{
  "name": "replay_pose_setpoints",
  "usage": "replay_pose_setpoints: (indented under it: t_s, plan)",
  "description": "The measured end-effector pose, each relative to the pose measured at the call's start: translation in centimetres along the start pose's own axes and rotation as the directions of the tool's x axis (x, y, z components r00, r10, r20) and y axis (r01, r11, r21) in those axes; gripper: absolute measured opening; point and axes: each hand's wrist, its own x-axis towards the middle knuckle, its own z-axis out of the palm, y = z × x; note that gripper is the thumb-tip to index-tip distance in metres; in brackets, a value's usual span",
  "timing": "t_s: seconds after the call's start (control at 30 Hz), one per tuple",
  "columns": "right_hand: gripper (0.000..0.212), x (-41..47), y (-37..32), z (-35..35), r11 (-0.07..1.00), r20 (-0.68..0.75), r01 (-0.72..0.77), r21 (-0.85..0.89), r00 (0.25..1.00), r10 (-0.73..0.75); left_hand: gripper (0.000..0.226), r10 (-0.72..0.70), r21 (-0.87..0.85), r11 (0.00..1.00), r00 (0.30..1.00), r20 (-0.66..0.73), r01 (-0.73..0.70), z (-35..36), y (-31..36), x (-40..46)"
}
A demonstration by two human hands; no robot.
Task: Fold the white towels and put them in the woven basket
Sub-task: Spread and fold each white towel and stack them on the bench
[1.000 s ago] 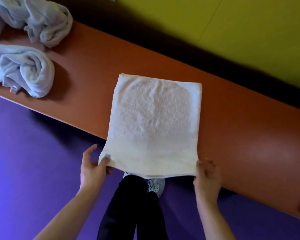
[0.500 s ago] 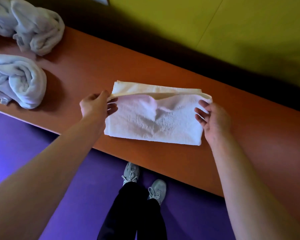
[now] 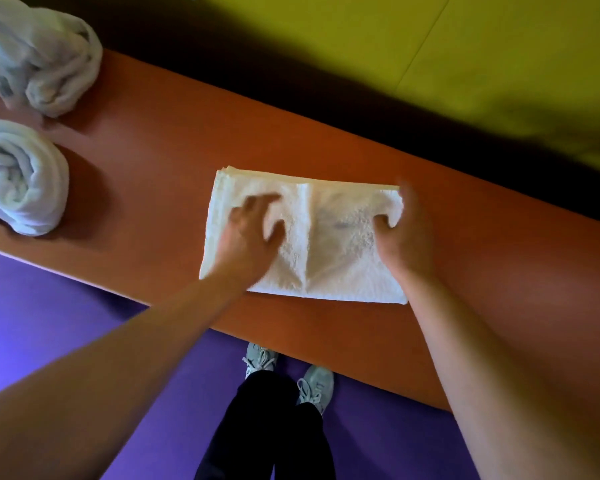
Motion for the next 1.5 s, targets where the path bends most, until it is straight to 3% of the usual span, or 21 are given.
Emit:
replay_pose_setpoints:
  t_s: [0.07,0.1,0.17,0.27,0.5,0.73,0.87,1.07,1.2,1.27,1.37,1.5]
  plan:
    - [0.065,0.1,0.4,0.4,0.914,0.107,0.287,-0.286,0.958,-0.267,0.042,0.217,0.270,0.927,0.959,0.182,-0.261,2.7,0.5,-2.3]
    - [0.063,0.4,0.6,0.6,0.850,0.177,0.395,-0.349,0.918,-0.354,0.045,0.248,0.338,0.877,0.923,0.293,-0.342,3.9,0.8,-3.4]
    - [0.060,1.2,1.5,0.7,0.778,0.288,0.478,-0.408,0.876,-0.388,0.054,0.211,0.377,0.844,0.882,0.423,-0.382,5.6,0.9,-5.4]
    - [0.061,1.6,2.7,0.2,0.772,0.317,0.411,-0.485,0.905,-0.283,0.061,0.145,0.405,0.854,0.897,0.419,-0.327,6.1,0.9,-6.2]
    - [0.049,-4.6,4.5,-1.0,0.807,0.158,0.191,-0.558,0.980,-0.123,0.061,0.058,0.540,0.789,0.910,0.411,-0.295,5.7,2.1,-4.2]
    - [0.058,-11.9,6.1,0.6,0.876,0.108,0.102,-0.471,0.993,-0.057,0.073,0.074,0.626,0.720,0.929,0.362,-0.301,6.3,1.0,-6.7]
    - [0.072,-12.1,5.9,0.6,0.973,0.090,-0.092,-0.211,0.990,0.113,0.063,0.183,0.546,0.758,0.919,0.348,-0.358,7.7,-0.1,-10.9]
    - [0.058,-11.7,6.4,-0.1,0.957,0.211,-0.288,0.035,0.938,0.274,0.090,0.108,0.458,0.832,0.901,0.420,-0.313,8.2,-1.1,-15.1]
    - [0.068,-13.5,7.0,-1.5,0.960,0.286,-0.229,0.162,0.942,0.176,0.091,0.152,0.384,0.871,0.912,0.382,-0.306,7.8,-1.4,-16.4]
    - [0.068,-14.7,6.8,-2.4,0.933,0.351,-0.219,0.286,0.930,0.111,0.080,0.186,0.338,0.885,0.908,0.375,-0.321,7.1,-1.5,-16.8]
    - [0.055,-16.1,7.0,-3.7,0.915,0.469,-0.237,0.327,0.881,0.061,0.042,0.157,0.251,0.937,0.935,0.318,-0.243,6.0,-1.2,-17.4]
    - [0.028,-17.2,7.0,-5.3,0.805,0.575,-0.471,0.360,0.792,0.206,0.022,0.008,0.044,0.999,0.975,0.222,-0.018,3.5,0.3,-18.6]
